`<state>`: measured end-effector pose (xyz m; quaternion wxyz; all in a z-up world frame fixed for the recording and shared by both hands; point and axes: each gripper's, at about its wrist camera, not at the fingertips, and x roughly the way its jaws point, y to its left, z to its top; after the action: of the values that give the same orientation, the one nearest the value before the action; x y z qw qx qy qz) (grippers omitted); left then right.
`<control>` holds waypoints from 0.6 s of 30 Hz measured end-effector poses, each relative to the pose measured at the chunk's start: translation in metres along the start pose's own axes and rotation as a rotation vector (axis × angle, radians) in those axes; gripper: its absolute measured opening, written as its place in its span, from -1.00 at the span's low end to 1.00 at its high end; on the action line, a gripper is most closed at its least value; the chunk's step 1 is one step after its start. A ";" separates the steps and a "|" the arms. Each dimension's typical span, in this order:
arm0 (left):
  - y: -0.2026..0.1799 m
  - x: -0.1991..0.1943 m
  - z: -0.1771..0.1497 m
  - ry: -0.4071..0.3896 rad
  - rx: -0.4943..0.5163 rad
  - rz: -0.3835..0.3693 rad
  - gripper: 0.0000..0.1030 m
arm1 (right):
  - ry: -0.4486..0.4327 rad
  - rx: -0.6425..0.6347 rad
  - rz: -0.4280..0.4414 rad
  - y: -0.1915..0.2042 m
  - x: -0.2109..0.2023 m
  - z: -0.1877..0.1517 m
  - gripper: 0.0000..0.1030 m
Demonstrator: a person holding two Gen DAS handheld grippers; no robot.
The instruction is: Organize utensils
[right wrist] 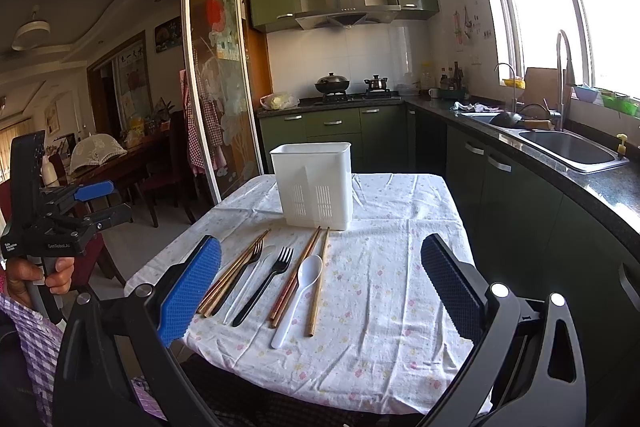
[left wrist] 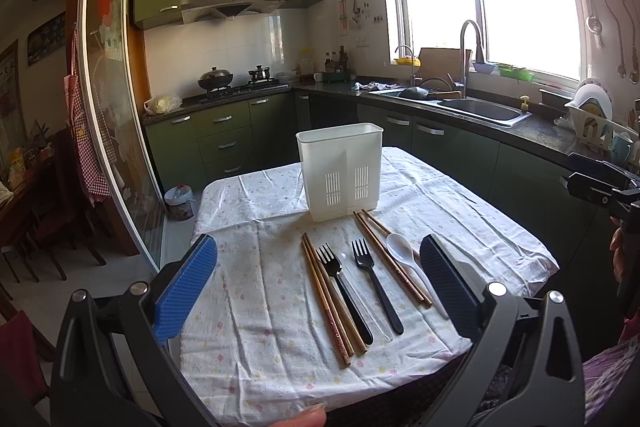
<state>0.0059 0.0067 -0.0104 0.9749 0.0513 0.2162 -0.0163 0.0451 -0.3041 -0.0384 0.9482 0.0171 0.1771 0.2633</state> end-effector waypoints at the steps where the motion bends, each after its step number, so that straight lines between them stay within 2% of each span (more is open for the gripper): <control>1: 0.000 0.000 0.000 0.000 0.000 0.000 0.87 | 0.000 0.000 0.000 0.000 0.000 0.000 0.92; 18: 0.001 0.000 -0.002 0.000 -0.001 0.000 0.87 | 0.003 -0.001 0.000 0.000 0.002 -0.001 0.92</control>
<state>0.0051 0.0083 -0.0116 0.9749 0.0510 0.2164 -0.0160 0.0464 -0.3033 -0.0398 0.9479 0.0164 0.1786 0.2634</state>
